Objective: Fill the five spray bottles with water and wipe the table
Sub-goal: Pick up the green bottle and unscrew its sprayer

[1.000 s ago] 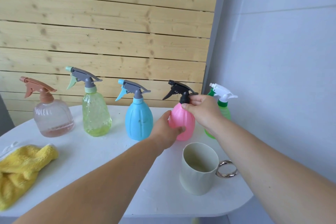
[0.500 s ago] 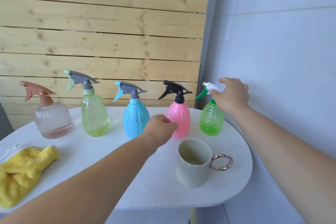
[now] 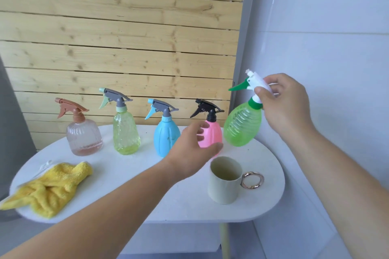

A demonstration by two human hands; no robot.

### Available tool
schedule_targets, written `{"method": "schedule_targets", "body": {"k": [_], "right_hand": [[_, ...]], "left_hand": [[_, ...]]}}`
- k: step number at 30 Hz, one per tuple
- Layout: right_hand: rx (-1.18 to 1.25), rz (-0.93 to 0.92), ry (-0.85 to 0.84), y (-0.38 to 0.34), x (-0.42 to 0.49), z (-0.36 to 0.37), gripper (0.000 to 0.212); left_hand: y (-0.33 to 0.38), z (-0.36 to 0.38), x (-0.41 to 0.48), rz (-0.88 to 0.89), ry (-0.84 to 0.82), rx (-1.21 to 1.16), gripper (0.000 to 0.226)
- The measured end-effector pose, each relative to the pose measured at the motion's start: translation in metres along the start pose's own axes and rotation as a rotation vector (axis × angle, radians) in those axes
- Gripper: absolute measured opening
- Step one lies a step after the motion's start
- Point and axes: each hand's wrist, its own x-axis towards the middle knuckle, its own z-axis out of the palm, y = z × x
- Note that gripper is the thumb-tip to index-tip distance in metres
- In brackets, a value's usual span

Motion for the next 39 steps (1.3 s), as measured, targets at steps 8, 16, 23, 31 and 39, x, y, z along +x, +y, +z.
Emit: {"method": "schedule_targets", "body": {"k": [8, 16, 23, 31, 39], "right_hand": [[0.274, 0.263, -0.265, -0.052, -0.092, 0.025, 0.007], [0.175, 0.465, -0.635, -0.050, -0.175, 0.061, 0.029], [0.515, 0.565, -0.768, -0.039, -0.195, 0.069, 0.027], [0.469, 0.540, -0.870, -0.027, -0.198, 0.070, 0.033], [0.492, 0.603, -0.868, -0.022, -0.194, 0.074, 0.029]], "left_hand": [[-0.002, -0.041, -0.089, 0.147, 0.072, 0.377, 0.089], [-0.041, -0.079, -0.169, -0.089, 0.010, 0.488, 0.096], [-0.053, -0.106, -0.185, -0.339, -0.230, -0.037, 0.067], [-0.058, -0.101, -0.187, -0.306, -0.244, 0.004, 0.056], [-0.067, -0.100, -0.182, -0.298, -0.264, 0.042, 0.067]]}}
